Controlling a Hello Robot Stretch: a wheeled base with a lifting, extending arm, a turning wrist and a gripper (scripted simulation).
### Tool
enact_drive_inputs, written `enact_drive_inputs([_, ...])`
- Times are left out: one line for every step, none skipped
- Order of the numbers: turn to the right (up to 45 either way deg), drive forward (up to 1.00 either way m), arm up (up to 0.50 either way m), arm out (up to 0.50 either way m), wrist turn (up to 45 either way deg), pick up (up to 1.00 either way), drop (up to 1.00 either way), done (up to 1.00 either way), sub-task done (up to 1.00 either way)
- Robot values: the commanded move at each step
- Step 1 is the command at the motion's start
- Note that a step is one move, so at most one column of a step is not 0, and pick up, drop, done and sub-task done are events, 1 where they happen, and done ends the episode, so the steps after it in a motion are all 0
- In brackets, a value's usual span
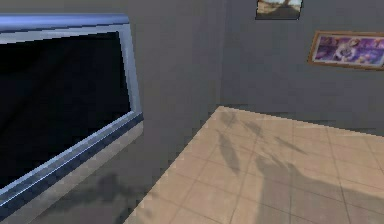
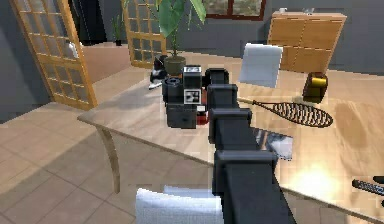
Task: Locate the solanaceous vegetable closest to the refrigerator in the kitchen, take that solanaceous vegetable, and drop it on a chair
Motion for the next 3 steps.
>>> enact_drive_inputs([0.0,0.0,0.0,0.0,0.0,0.0,1.0,0.0,0.0])
enact_drive_inputs([0.0,0.0,0.0,-0.1,0.0,0.0,0.0,0.0,0.0])
enact_drive_inputs([0.0,0.0,0.0,0.0,0.0,0.0,0.0,1.0,0.0])
